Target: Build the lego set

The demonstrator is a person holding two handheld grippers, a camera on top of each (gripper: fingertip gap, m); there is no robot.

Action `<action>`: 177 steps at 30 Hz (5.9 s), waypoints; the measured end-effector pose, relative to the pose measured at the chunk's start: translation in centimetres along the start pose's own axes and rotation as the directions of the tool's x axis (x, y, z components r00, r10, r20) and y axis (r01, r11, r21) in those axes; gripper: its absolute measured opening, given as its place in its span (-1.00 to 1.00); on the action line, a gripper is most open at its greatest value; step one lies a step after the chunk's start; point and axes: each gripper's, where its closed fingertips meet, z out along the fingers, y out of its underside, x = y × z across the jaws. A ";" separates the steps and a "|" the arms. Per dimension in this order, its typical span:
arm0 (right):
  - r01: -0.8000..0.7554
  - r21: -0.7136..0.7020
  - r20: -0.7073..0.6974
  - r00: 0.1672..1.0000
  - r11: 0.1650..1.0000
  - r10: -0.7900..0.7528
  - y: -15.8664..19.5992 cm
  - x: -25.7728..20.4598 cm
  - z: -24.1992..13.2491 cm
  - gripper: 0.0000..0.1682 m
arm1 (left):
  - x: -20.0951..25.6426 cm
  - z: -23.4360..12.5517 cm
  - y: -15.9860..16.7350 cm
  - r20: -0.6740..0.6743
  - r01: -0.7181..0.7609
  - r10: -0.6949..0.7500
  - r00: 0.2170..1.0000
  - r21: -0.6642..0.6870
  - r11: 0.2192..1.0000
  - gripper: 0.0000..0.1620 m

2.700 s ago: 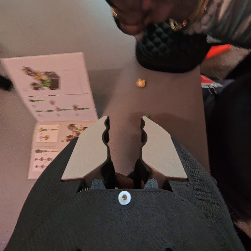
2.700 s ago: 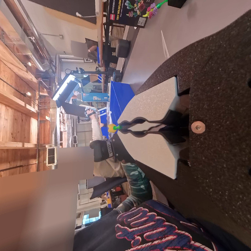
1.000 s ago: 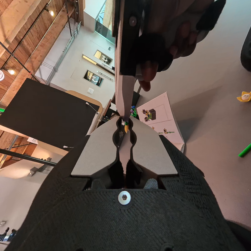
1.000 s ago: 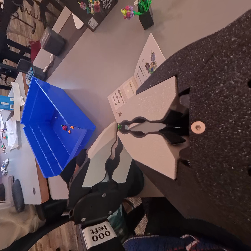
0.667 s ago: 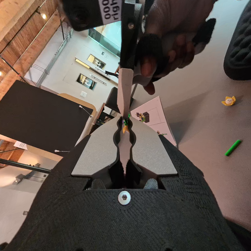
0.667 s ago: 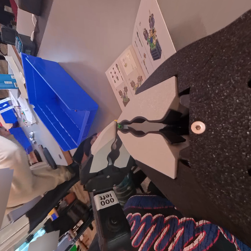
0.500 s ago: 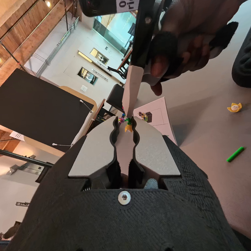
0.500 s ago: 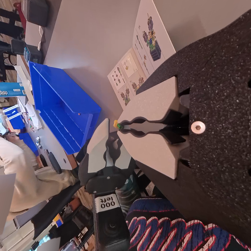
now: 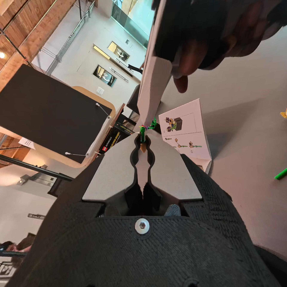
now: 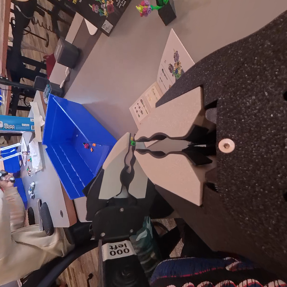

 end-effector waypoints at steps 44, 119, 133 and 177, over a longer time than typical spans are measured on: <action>0.036 0.023 -0.019 0.999 0.999 -0.036 0.2 0.7 1.0 -0.94 | 1.1 -0.9 -0.8 -0.132 0.292 -0.276 0.952 0.122 0.949 -0.91; -0.194 0.350 0.132 0.979 0.916 0.157 0.5 -0.5 -9.6 -0.97 | 3.0 -2.0 -2.4 -0.562 0.914 -0.760 0.325 -0.019 0.406 -0.96; -0.437 0.422 0.420 0.871 0.794 0.255 0.2 0.9 -0.7 -0.96 | 4.5 -1.5 -1.6 -0.594 0.929 -0.794 0.128 -0.210 0.306 -0.97; -0.476 0.403 0.347 0.870 0.782 0.351 1.7 1.3 1.6 -0.96 | 4.4 -1.3 -0.5 -0.562 0.944 -0.827 0.018 -0.264 0.200 -0.99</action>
